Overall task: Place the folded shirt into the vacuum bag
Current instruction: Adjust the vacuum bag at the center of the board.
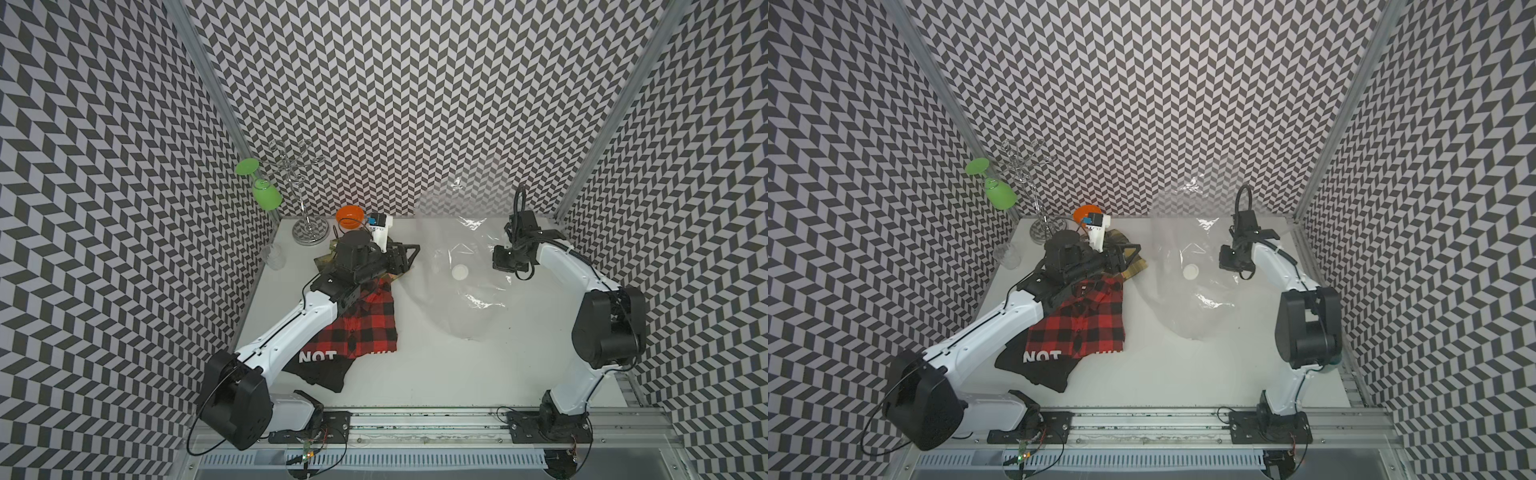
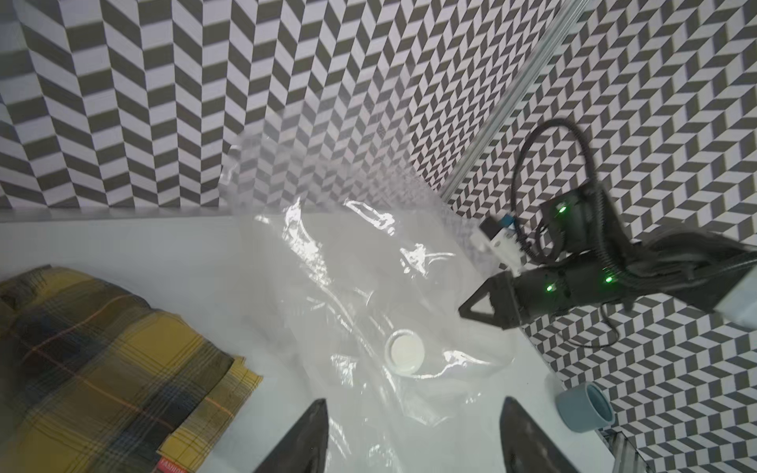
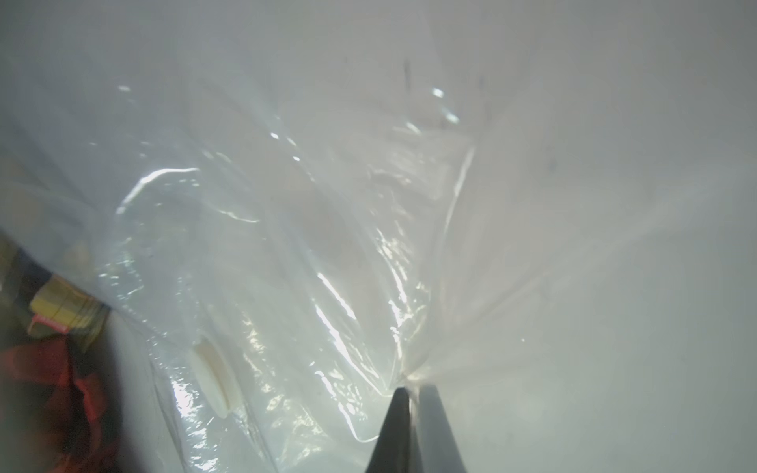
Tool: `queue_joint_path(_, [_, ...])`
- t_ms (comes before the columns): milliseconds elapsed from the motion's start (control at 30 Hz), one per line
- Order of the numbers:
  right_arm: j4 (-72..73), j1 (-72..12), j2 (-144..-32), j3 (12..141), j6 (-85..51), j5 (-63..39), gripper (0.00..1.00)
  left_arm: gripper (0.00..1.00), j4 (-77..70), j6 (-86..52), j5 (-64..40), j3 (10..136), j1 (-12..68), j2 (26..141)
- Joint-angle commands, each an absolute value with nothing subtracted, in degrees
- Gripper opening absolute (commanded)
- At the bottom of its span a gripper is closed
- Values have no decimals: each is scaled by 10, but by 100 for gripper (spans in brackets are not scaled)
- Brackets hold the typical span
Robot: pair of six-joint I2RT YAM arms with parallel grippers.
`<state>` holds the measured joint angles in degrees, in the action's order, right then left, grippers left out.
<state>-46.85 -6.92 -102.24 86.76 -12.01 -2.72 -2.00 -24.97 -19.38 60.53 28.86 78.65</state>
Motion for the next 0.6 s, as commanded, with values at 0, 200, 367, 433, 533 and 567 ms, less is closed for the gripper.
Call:
queue_joint_path(0, [-468,-72,-1030,896,-119,133,9,67,-20,-240,-219,638,292,804])
queue_joint_path(200, [-501,-67,-1095,945,-147,189,36,66,7,-234,-222,660,303,869])
queue_joint_path(367, [-482,-66,-1032,912,-186,286,84,66,33,-209,-216,679,304,875])
queue_joint_path(433, [-485,-67,-1009,915,-188,316,97,66,43,-200,-206,684,300,870])
queue_joint_path(533, [-509,-72,-979,942,-187,338,99,66,65,-199,-194,691,293,862])
queue_joint_path(567, [-510,-85,-967,943,-177,332,99,66,72,-199,-184,692,289,855])
